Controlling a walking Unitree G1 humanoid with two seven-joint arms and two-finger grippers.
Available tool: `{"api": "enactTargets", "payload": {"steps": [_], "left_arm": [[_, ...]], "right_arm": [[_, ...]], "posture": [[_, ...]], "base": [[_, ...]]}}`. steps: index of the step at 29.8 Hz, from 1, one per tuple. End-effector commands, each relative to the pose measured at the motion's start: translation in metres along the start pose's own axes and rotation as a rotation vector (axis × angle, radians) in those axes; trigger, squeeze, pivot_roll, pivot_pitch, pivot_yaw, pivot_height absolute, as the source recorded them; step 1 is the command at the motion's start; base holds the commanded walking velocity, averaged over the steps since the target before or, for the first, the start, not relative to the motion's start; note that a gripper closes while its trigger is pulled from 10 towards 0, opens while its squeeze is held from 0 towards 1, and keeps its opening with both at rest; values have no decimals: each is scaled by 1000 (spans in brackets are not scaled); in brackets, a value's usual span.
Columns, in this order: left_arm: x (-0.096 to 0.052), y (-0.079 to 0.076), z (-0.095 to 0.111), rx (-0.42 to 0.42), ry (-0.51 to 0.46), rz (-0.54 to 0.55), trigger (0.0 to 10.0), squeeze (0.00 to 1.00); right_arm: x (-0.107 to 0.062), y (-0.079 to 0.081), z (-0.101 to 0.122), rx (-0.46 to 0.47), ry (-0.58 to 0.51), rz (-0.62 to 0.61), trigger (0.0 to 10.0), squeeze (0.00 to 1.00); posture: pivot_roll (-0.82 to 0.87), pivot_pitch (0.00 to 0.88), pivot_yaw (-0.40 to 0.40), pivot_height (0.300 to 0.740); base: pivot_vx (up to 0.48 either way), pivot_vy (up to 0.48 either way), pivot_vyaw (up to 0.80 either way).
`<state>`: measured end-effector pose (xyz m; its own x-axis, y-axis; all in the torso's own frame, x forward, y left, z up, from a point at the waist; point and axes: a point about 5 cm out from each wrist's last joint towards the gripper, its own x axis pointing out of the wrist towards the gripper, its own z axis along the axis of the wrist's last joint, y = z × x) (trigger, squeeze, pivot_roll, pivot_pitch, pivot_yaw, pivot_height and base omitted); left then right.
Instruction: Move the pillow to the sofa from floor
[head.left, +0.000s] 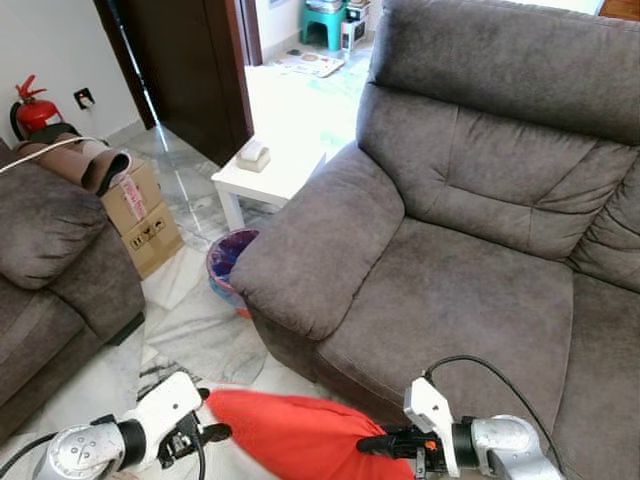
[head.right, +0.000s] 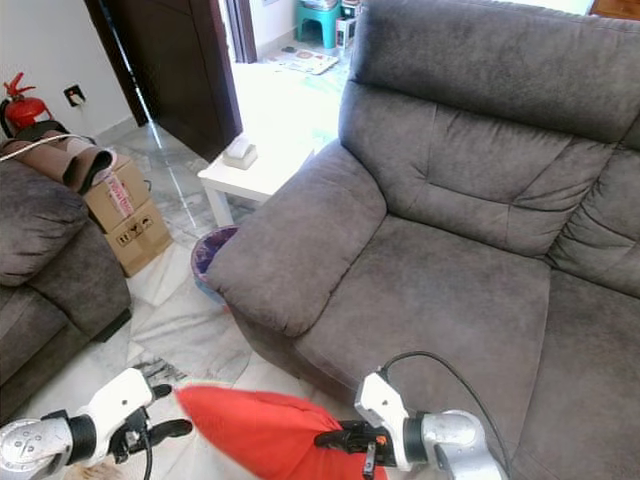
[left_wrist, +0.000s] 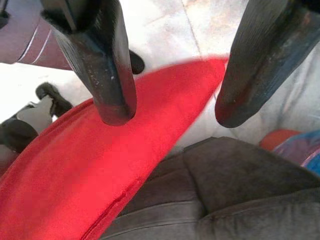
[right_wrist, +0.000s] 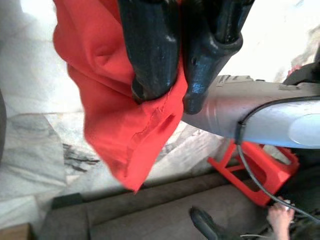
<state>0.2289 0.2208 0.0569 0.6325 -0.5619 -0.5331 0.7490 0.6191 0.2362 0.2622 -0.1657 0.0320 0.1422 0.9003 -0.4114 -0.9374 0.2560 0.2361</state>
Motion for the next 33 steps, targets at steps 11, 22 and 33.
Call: {"api": "enactTargets", "payload": {"steps": [11,22,33], "left_arm": [[2,-16,-10,11,27,-131,10000,1000],[6,-27,-30,236,141,-227,10000,1000],[10,-32,-40,319,150,-226,10000,0]], "right_arm": [[3,13,26,-86,-38,171,10000,0],[2,21,43,-146,-35,236,10000,0],[4,36,69,-222,-84,305,10000,0]], "posture": [[90,102,8,740],[81,114,8,740],[78,119,3,740]], "base": [[0,0,0],[0,0,0],[0,0,0]]}}
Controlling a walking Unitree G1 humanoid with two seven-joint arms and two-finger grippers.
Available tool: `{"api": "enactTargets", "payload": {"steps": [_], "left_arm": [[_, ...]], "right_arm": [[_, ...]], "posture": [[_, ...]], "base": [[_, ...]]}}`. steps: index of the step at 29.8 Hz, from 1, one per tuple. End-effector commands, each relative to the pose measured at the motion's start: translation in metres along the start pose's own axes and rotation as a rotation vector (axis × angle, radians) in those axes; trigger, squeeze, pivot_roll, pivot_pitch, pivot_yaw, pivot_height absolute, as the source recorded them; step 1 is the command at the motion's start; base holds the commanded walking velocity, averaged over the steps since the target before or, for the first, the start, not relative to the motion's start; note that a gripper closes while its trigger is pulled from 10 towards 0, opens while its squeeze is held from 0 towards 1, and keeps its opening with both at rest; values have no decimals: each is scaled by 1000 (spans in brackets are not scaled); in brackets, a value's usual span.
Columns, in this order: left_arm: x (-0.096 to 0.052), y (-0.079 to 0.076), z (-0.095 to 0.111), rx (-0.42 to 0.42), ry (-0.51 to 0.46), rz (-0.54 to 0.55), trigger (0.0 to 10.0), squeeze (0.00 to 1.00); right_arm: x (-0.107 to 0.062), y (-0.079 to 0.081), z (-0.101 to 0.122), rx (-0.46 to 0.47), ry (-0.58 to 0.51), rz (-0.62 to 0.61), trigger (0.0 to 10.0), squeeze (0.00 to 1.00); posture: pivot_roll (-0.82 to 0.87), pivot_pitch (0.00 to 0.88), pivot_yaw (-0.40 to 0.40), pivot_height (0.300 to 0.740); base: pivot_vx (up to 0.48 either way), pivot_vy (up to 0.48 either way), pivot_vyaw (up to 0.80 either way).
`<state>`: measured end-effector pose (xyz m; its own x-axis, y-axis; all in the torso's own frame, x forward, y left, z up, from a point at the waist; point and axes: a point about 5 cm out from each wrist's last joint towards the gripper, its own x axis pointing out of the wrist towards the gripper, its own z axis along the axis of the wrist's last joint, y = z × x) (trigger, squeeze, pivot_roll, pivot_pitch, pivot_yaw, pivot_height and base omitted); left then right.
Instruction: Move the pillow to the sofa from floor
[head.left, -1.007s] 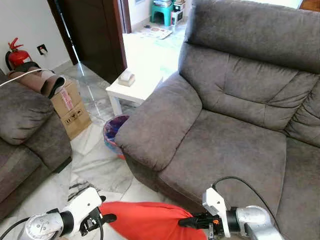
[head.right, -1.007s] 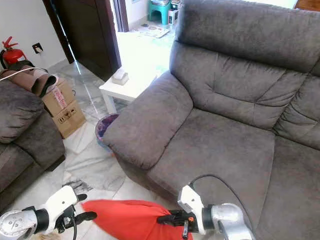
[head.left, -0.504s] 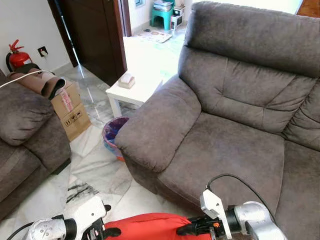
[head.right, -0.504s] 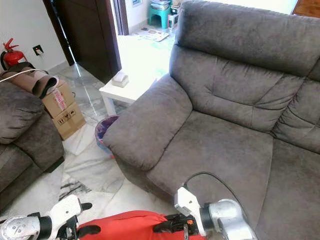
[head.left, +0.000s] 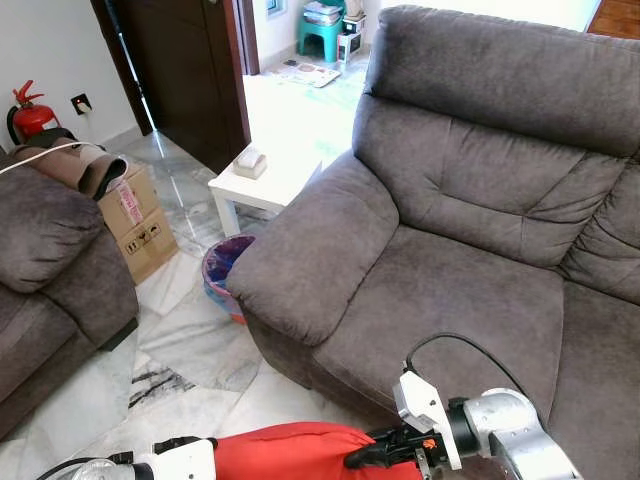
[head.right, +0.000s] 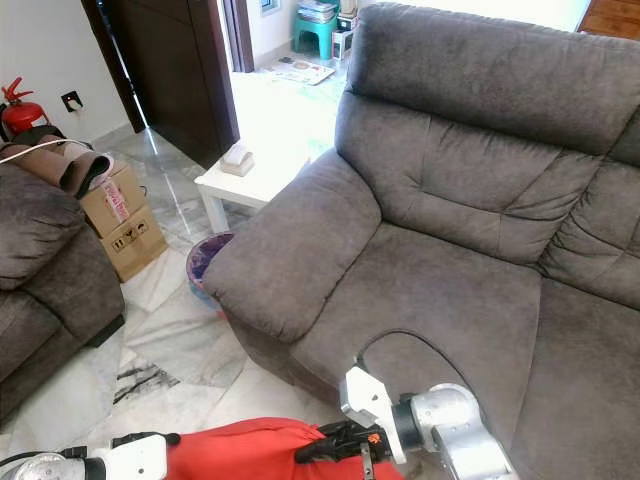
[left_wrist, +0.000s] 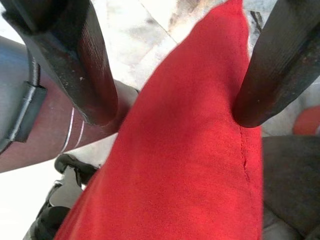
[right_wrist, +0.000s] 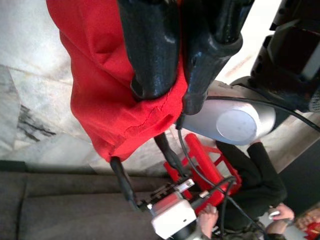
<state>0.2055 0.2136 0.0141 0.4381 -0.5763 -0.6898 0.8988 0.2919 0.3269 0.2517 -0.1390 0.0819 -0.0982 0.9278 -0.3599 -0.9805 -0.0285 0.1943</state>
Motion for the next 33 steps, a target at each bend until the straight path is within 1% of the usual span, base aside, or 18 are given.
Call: {"api": "enactTargets", "payload": {"steps": [1,3,6,8,11,12,16,23,28,29,33], "left_arm": [[-1,-1,-4,17,17,-9,10000,0],[0,-1,-5,26,16,-7,10000,0],[0,-1,-6,66,23,-6,10000,0],[0,3,-4,86,9,23,10000,0],[-1,6,-2,90,-2,40,10000,0],[-2,8,-2,79,-7,50,10000,0],[-4,6,-7,83,0,43,10000,0],[-8,7,-7,98,-9,62,10000,0],[-14,14,-15,78,11,107,10000,0],[-16,14,-19,51,27,111,10000,0],[-19,11,-29,-4,57,100,10000,0]], "right_arm": [[3,5,22,-85,-86,55,10000,0],[3,7,26,-93,-91,63,10000,0],[2,10,28,-98,-83,72,10000,0],[1,12,27,-93,-74,73,10000,0],[0,13,26,-89,-72,72,10000,0],[0,14,26,-90,-70,71,10000,0],[-1,17,33,-91,-90,79,10000,0],[-3,17,31,-92,-67,72,10000,0],[-3,18,35,-94,-85,73,10000,0],[-2,17,36,-94,-92,67,10000,0],[-3,17,37,-95,-95,69,10000,0]], "posture": [[78,119,2,740],[75,119,1,740],[72,121,-2,740],[74,122,-5,740],[76,122,-6,740],[77,121,-6,740],[75,123,-7,740],[76,123,-9,740],[75,124,-10,740],[74,124,-9,740],[73,126,-11,740]], "base": [[0,0,0],[0,0,0],[0,0,0],[0,0,0],[0,0,0],[0,0,0],[0,0,0],[0,0,0],[0,0,0],[0,0,0],[0,0,0]]}}
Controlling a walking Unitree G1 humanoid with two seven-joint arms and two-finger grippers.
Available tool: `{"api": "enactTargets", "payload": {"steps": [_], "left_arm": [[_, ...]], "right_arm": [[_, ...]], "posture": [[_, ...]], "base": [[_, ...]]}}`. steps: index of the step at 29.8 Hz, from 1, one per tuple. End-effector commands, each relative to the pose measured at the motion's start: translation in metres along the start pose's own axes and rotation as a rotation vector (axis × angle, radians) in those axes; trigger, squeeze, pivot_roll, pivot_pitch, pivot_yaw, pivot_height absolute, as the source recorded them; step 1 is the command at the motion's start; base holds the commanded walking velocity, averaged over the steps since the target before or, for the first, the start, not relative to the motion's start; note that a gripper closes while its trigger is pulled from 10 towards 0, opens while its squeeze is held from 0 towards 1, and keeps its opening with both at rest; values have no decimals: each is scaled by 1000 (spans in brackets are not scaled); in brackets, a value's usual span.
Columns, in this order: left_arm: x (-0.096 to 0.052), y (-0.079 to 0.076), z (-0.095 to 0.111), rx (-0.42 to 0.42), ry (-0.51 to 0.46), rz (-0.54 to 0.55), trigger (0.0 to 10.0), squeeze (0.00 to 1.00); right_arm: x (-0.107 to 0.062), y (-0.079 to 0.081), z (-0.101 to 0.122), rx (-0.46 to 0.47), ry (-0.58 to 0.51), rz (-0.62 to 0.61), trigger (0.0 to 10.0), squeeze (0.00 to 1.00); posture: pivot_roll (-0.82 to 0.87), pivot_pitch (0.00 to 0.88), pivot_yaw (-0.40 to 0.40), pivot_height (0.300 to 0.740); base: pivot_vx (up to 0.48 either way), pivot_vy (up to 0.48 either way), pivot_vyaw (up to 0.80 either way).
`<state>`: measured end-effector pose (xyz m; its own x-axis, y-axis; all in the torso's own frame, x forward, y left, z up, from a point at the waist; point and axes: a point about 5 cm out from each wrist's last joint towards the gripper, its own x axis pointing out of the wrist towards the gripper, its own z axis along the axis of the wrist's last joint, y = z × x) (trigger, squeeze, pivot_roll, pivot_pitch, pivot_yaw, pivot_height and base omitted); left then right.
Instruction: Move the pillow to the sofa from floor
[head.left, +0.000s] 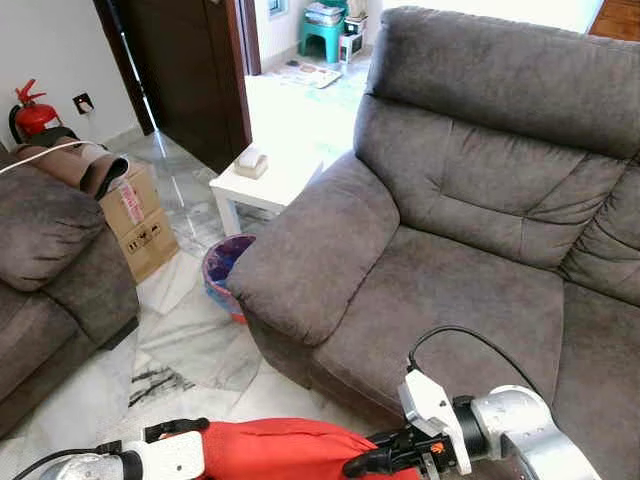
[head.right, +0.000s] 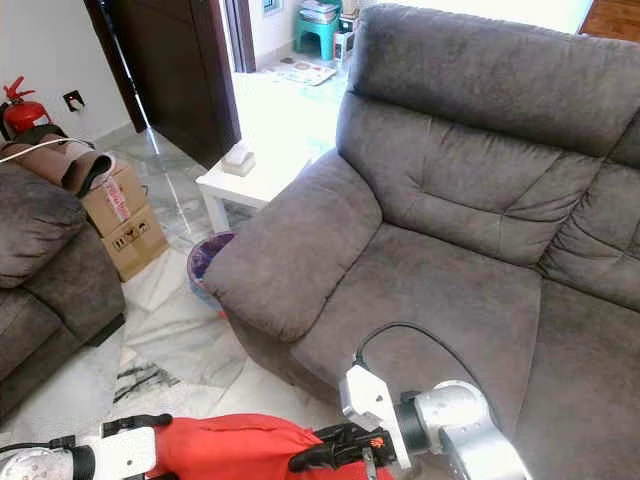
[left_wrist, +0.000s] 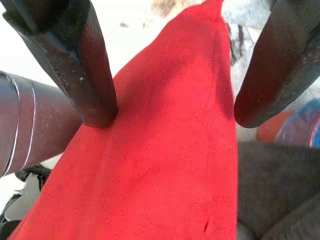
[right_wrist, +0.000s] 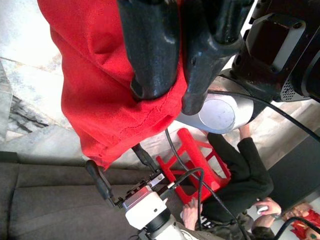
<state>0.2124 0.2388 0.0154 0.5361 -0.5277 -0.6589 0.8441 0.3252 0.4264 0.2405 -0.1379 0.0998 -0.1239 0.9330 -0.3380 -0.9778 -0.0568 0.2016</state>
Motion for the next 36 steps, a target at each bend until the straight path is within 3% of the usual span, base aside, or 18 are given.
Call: {"api": "enactTargets", "payload": {"steps": [1,7,17,19,26,30,36], "left_arm": [[-7,-4,-12,-48,44,-16,10000,0],[-5,-18,-22,-43,91,-79,10000,0],[1,-27,-23,-43,92,-102,10000,0],[2,-23,-23,3,110,-62,10000,0],[5,-5,-21,43,111,99,10000,0],[7,1,-10,44,39,128,10000,0],[8,2,-10,53,36,115,10000,0]], "right_arm": [[1,3,23,-93,-77,41,10000,0],[0,6,30,-109,-95,55,10000,0],[-2,13,43,-127,-162,93,10000,0],[-2,13,43,-127,-158,95,10000,0],[-2,15,40,-115,-141,95,10000,0],[0,14,37,-107,-129,93,10000,0],[3,15,38,-109,-131,103,10000,0]], "posture": [[73,126,-11,740],[66,130,-13,740],[59,132,-19,740],[57,131,-21,740],[58,132,-24,740],[65,131,-25,740],[57,131,-23,740]], "base": [[0,0,0],[0,0,0],[0,0,0],[0,0,0],[0,0,0],[0,0,0],[0,0,0]]}}
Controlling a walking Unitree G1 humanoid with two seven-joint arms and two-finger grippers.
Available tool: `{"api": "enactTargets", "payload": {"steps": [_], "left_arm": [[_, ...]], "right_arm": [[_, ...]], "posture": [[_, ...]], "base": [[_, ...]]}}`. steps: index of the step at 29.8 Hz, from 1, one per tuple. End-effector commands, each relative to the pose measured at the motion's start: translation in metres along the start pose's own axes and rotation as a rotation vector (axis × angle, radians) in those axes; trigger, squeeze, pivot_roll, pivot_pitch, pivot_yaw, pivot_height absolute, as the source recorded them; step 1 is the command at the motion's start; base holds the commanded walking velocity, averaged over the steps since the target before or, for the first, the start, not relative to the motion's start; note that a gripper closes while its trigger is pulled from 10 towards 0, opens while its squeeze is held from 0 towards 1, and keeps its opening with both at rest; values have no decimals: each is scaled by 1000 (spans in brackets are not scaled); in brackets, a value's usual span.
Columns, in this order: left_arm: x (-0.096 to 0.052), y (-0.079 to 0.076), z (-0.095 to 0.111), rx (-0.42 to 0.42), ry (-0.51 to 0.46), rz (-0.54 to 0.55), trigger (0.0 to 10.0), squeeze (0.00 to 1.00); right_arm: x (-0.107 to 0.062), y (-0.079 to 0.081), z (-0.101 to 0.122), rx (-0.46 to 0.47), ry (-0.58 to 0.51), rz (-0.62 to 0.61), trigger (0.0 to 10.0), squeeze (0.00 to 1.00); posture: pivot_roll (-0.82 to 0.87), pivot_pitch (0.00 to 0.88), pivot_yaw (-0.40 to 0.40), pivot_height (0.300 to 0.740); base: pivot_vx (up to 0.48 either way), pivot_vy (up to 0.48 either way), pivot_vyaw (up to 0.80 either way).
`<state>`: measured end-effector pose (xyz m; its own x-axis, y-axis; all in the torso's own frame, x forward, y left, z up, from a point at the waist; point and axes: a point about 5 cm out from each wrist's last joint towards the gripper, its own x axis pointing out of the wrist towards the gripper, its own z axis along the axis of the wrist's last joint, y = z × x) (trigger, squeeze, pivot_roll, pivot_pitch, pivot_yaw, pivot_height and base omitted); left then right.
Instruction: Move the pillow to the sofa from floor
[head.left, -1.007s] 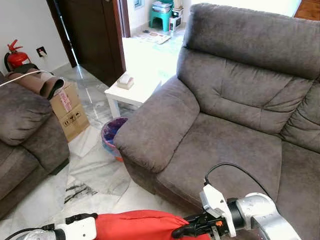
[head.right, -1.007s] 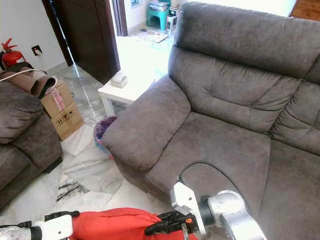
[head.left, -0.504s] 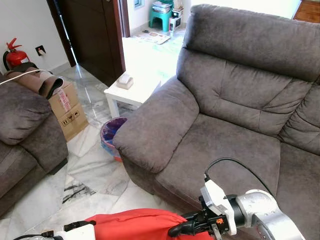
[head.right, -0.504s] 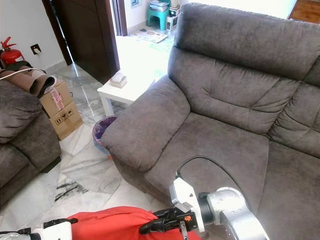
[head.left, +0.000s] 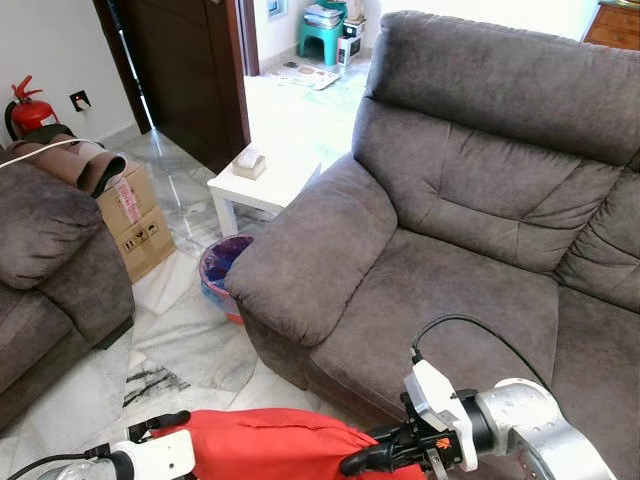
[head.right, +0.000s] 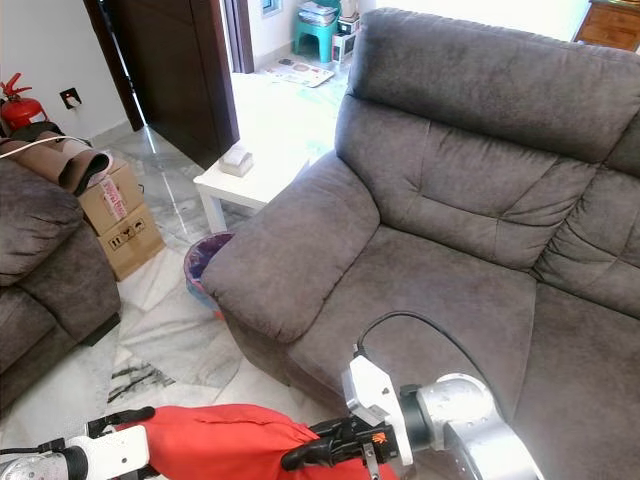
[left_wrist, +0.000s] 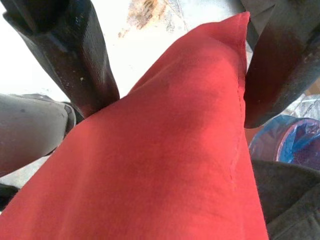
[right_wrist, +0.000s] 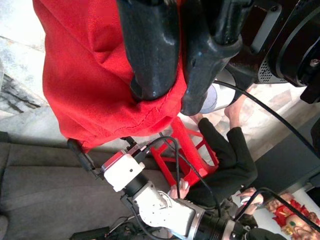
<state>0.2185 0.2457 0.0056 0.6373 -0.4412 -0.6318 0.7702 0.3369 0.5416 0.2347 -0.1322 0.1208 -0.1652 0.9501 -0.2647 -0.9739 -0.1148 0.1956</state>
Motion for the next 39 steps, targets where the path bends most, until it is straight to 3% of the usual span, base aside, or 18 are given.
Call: {"api": "enactTargets", "payload": {"steps": [1,6,10,13,16,18,21,39], "left_arm": [[2,-2,1,0,-15,-11,10000,0],[2,0,-2,13,-4,12,10000,0],[3,8,-10,55,63,106,10000,0],[7,8,-6,29,48,123,10000,0],[11,1,0,-22,-5,72,10000,0],[14,-5,4,-48,-32,36,0,0],[18,-12,8,-54,-57,4,0,0],[20,-17,11,-90,-87,-45,0,0]], "right_arm": [[7,6,19,-87,-63,56,10000,0],[8,9,21,-86,-75,77,10000,0],[7,13,23,-89,-77,91,10000,0],[6,14,23,-88,-77,93,10000,0],[6,14,24,-87,-76,96,10000,0],[7,14,24,-87,-78,97,10000,0],[7,14,25,-87,-77,97,10000,0],[6,14,23,-74,-78,87,10000,0]], "posture": [[57,131,-23,740],[60,131,-21,740],[53,133,-22,740],[51,134,-26,740],[52,135,-27,740],[51,136,-30,740],[49,135,-32,740],[46,139,-32,740]], "base": [[0,0,0],[0,0,0],[0,0,0],[0,0,0],[0,0,0],[0,0,0],[0,0,0],[0,0,0]]}}
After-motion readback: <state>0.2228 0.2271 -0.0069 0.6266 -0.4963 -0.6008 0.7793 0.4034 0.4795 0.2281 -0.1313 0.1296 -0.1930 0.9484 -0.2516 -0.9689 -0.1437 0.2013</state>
